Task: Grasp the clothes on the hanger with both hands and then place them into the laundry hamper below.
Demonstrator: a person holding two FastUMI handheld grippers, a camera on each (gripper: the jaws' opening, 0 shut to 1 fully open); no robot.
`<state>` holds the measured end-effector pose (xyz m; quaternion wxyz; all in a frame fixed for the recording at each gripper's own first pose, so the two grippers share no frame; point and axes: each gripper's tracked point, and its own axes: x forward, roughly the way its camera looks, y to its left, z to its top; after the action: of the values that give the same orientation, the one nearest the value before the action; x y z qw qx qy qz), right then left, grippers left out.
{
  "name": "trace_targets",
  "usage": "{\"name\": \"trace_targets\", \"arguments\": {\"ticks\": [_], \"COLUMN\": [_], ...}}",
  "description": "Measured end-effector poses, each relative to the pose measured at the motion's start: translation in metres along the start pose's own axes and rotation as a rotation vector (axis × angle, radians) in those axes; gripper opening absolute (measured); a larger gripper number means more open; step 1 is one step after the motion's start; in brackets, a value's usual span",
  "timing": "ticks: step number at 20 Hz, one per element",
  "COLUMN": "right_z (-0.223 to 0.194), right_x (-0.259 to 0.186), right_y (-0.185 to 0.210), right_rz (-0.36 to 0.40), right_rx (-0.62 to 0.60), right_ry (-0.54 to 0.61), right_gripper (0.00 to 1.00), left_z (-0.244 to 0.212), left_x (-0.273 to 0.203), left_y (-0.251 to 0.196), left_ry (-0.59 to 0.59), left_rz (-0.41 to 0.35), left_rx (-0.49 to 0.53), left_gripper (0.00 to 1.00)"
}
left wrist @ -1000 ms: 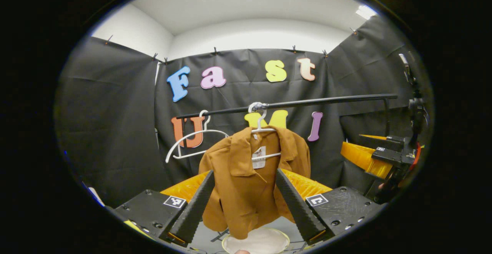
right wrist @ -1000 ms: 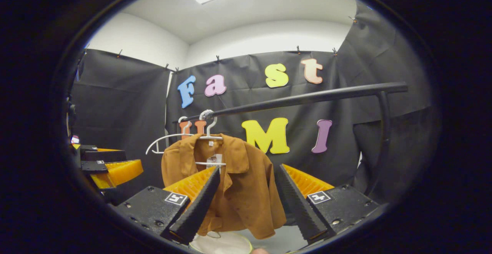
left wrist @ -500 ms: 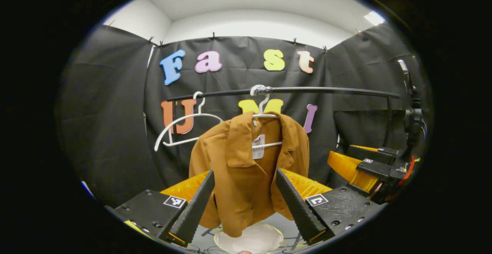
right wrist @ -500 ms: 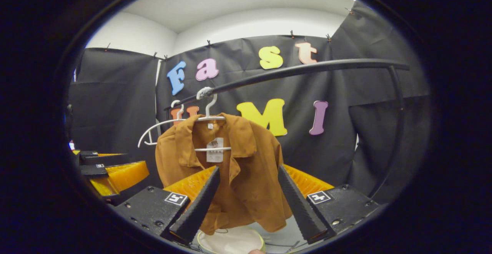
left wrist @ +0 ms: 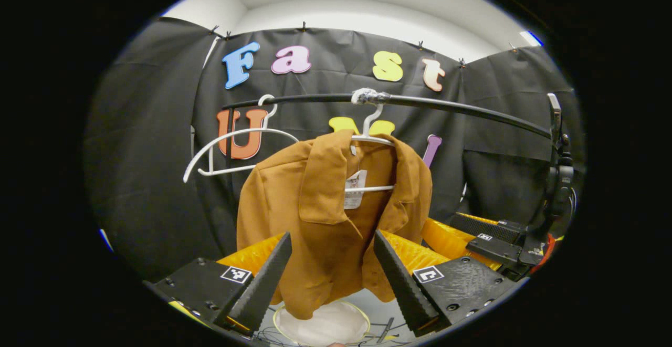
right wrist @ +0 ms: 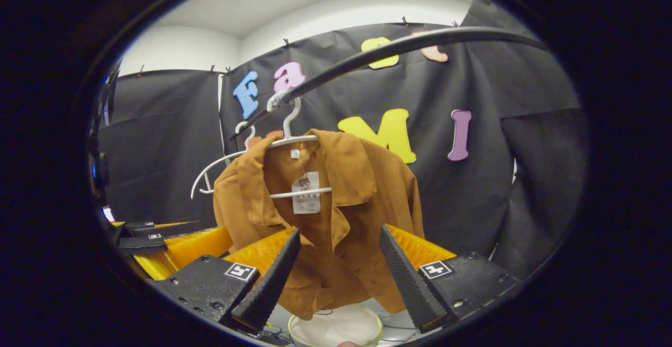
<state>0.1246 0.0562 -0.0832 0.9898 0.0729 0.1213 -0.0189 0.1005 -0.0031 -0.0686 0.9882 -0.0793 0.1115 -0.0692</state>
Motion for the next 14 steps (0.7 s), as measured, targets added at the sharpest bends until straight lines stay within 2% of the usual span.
{"name": "trace_targets", "arguments": {"ticks": [2,3,4,5,6,7,10,11,13,14], "right_z": [0.001,0.002,0.003,0.003,0.003,0.001,0.000,-0.001,-0.003,-0.003], "right_x": [0.021,0.030,0.038,0.046,0.054,0.060,0.074,0.079,0.091,0.095], "right_y": [-0.003,-0.005,-0.006,-0.008,-0.009,-0.012,-0.013,-0.012,-0.011,-0.011], "right_rz": [0.016,0.019,0.028,0.029,0.036,0.036,0.062,0.065,0.072,0.078], "right_rx": [0.010,0.021,0.034,0.046,0.056,0.065,0.105,0.121,0.152,0.168], "right_ry": [0.023,0.030,0.036,0.047,0.057,0.071,0.099,0.109,0.125,0.130], "right_gripper": [0.94,0.97,0.97,0.97,0.94,0.97,0.94,0.98,0.98,0.94], "left_z": [-0.003,-0.004,-0.005,-0.004,-0.004,-0.006,-0.009,-0.011,-0.012,-0.012], "left_x": [0.016,0.023,0.029,0.035,0.041,0.047,0.056,0.061,0.068,0.071], "left_y": [0.000,0.000,-0.001,0.000,0.000,0.001,0.001,0.001,0.006,0.009], "left_ry": [0.024,0.034,0.046,0.053,0.058,0.065,0.077,0.084,0.090,0.091], "left_rz": [0.007,0.008,0.009,0.013,0.012,0.016,0.028,0.035,0.057,0.072], "left_rx": [-0.025,-0.040,-0.054,-0.067,-0.080,-0.092,-0.124,-0.135,-0.154,-0.162], "left_gripper": [1.00,1.00,0.91,1.00,0.96,1.00,0.96,0.96,0.98,1.00]}}
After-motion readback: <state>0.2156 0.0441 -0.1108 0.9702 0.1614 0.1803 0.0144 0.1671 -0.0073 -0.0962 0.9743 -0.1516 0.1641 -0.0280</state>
